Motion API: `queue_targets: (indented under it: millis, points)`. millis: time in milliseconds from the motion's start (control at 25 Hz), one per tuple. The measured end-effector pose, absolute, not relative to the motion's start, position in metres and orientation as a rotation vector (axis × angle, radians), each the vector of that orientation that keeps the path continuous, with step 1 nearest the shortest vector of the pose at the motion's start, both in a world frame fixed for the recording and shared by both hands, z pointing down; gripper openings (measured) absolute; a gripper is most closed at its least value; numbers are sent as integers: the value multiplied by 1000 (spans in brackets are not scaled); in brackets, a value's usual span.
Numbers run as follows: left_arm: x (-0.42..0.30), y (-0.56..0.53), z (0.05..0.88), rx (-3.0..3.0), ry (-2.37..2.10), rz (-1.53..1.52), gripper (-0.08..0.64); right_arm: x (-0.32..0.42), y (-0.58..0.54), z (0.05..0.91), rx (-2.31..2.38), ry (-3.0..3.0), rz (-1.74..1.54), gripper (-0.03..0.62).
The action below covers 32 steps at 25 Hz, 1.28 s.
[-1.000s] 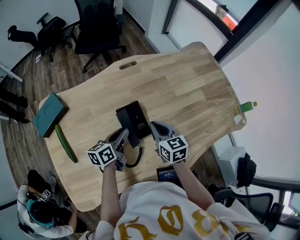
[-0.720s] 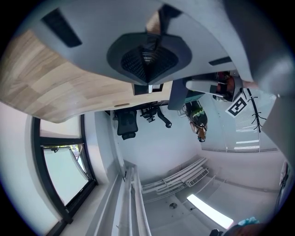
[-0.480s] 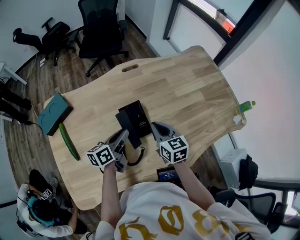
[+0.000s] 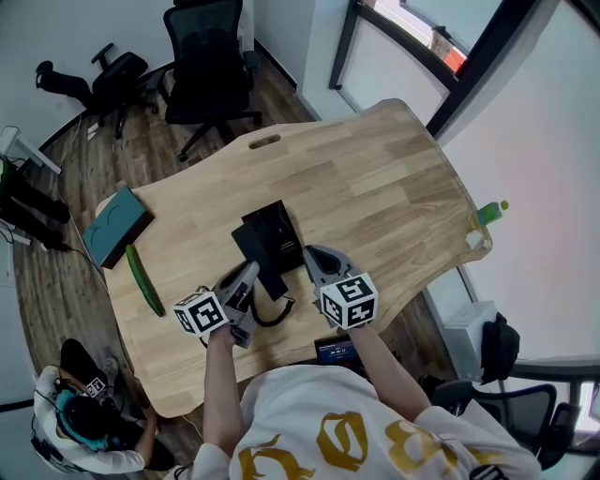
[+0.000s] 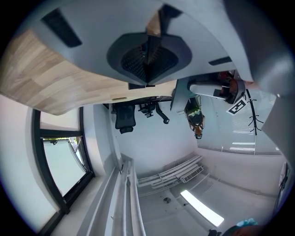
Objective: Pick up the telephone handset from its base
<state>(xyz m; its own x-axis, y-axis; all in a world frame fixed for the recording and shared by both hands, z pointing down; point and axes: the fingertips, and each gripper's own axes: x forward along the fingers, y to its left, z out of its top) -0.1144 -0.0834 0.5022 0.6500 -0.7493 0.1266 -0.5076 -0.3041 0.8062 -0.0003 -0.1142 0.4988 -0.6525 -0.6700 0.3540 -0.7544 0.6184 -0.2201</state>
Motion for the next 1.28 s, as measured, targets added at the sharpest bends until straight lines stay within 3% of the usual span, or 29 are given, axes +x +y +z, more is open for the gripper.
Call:
queue_targets:
  millis: [1280]
  points:
    - [-53, -24, 445, 2108, -536, -411, 71, 11, -73, 445, 1281, -2670, 261, 5]
